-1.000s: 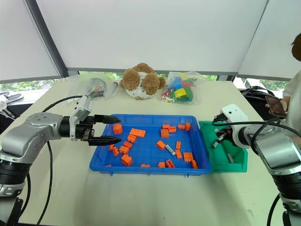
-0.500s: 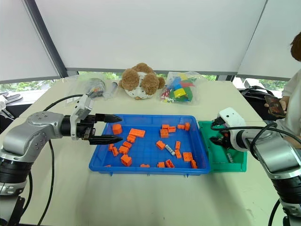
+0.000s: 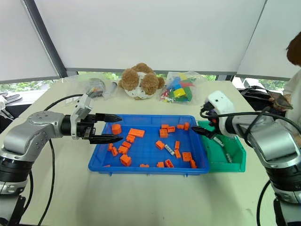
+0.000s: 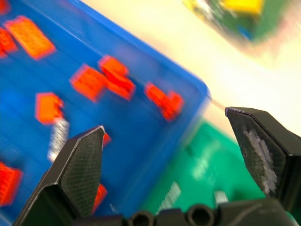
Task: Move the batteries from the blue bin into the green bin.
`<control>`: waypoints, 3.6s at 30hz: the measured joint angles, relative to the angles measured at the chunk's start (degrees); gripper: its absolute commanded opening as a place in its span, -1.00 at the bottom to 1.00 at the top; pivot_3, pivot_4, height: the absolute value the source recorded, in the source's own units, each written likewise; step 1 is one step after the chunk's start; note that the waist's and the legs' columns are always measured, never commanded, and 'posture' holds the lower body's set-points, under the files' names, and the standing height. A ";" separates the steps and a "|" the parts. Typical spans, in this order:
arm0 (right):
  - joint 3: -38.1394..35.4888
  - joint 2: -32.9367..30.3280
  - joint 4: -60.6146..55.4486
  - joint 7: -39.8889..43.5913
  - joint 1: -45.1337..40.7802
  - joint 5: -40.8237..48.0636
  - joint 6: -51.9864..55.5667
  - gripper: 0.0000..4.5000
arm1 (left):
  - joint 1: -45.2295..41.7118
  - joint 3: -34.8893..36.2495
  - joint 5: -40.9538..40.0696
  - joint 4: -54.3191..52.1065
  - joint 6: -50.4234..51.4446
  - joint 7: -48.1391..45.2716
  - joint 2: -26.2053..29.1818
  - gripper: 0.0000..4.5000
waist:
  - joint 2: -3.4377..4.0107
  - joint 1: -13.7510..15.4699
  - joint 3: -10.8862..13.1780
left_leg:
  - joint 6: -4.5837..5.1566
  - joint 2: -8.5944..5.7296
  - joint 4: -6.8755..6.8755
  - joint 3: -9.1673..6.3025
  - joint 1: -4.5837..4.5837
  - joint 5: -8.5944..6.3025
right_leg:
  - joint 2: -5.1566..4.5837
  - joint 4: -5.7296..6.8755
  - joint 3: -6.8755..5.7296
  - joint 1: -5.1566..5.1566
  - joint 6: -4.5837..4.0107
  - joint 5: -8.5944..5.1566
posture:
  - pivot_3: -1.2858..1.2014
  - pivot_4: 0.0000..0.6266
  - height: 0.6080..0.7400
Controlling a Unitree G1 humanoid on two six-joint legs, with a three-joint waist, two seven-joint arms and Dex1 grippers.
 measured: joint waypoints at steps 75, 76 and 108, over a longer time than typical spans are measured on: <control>18.61 15.07 6.35 -0.15 4.29 -6.15 -1.70 -0.99 | 1.42 0.01 -0.10 -2.53 0.29 2.51 0.48 1.00 | -0.02 0.03 -0.01 | -0.01 0.00 0.01 -0.03 -0.01 0.01 | -0.01 0.02 -0.04 0.01 0.00 0.00 | 0.03 -0.52 0.89; 17.47 14.36 5.38 -0.01 4.15 -5.87 -0.99 -0.99 | 1.43 0.00 -0.10 -2.57 0.29 2.50 0.48 1.00 | -0.01 0.04 -0.01 | -0.01 0.00 0.01 -0.03 -0.02 0.01 | -0.01 0.02 -0.04 0.01 0.00 0.00 | 0.03 -0.52 0.89; -6.49 -6.65 5.34 -0.40 17.16 -3.99 -2.27 0.97 | 0.22 -0.55 1.18 -0.23 -0.40 0.99 -0.75 1.00 | 0.01 0.04 -0.01 | 0.00 -0.03 0.01 -0.05 0.00 0.00 | -0.01 -0.04 0.00 0.06 0.00 0.00 | 0.03 -0.52 0.89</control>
